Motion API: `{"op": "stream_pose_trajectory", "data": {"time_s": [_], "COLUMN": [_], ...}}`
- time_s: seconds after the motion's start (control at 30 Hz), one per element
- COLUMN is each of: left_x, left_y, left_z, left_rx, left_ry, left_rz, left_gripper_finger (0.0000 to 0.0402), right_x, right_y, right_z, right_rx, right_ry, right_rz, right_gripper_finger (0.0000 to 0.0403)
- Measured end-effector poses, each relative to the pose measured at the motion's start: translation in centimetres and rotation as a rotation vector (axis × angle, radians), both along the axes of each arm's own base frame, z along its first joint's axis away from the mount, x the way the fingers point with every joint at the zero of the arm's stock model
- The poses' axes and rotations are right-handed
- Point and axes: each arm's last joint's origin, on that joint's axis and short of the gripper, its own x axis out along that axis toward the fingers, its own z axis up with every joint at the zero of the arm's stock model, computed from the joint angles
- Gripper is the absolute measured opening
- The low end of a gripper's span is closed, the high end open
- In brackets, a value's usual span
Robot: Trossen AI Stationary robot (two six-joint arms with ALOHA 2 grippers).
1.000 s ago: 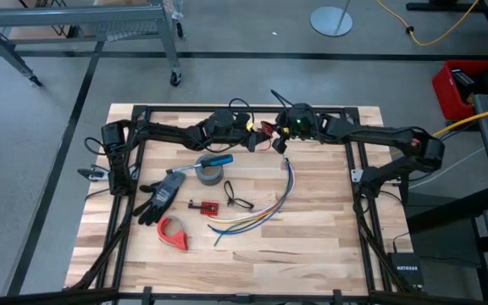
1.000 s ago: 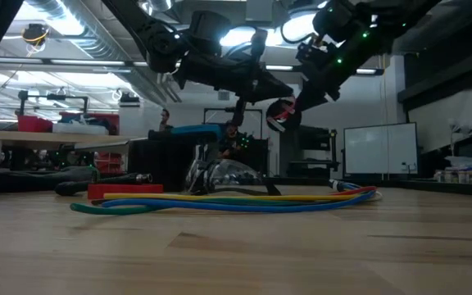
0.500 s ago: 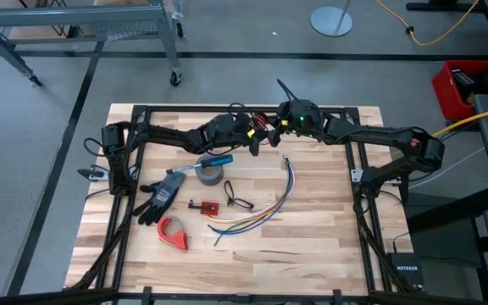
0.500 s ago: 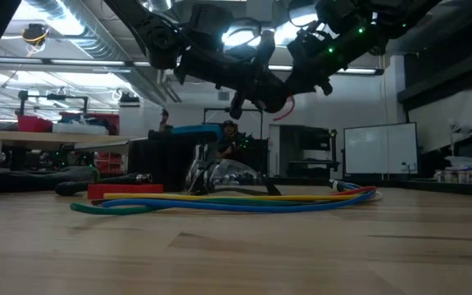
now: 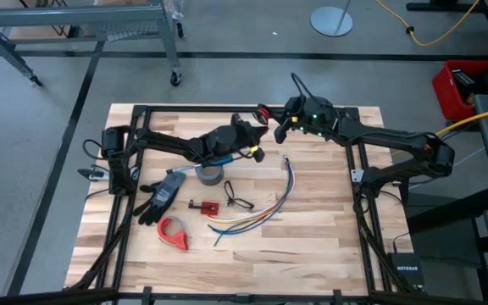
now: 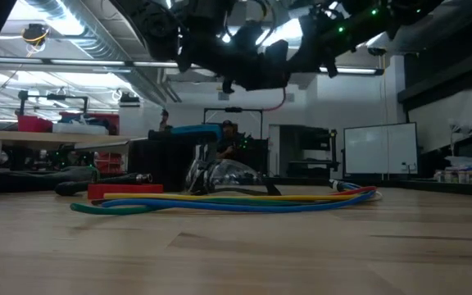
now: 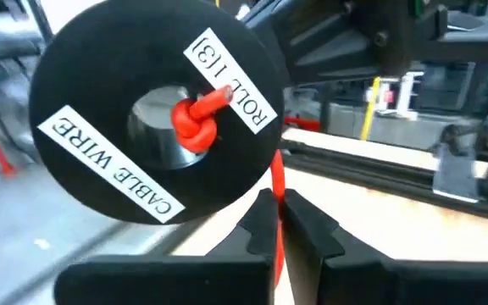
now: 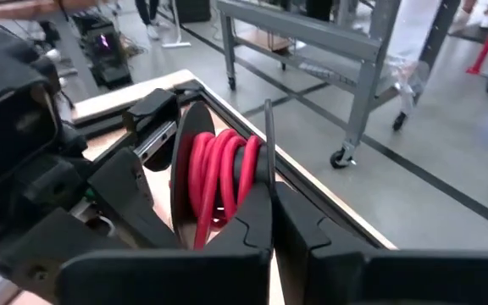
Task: Coil cords
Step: Coil the red wire on the spool
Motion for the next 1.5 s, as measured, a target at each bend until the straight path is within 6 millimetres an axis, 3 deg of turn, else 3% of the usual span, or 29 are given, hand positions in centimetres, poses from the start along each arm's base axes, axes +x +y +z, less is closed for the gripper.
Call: {"op": "stream_pose_trajectory", "data": {"time_s": [0.23, 1.07, 1.33, 1.5], "left_x": [0.1, 0.1, 0.2, 0.1], "left_y": [-0.8, -0.8, -0.8, -0.7], "left_z": [1.1, 1.1, 0.6, 0.7], "left_rx": [0.184, 0.193, 0.151, 0.153], "left_ry": [-0.009, -0.021, -0.019, -0.024], "left_rz": [0.044, 0.017, -0.011, 0.015], "left_gripper_finger": [0.0001, 0.0002, 0.0057, 0.0064], "right_x": [-1.0, -1.7, -1.8, -2.0], "right_y": [0.7, 1.1, 1.1, 1.3], "right_z": [1.6, 2.5, 3.0, 3.2], "right_rx": [-0.013, -0.028, -0.042, -0.039], "right_ry": [-0.07, -0.098, -0.127, -0.13], "right_rz": [0.073, 0.089, 0.088, 0.107], "right_gripper_finger": [0.0001, 0.0001, 0.0001, 0.0001]}}
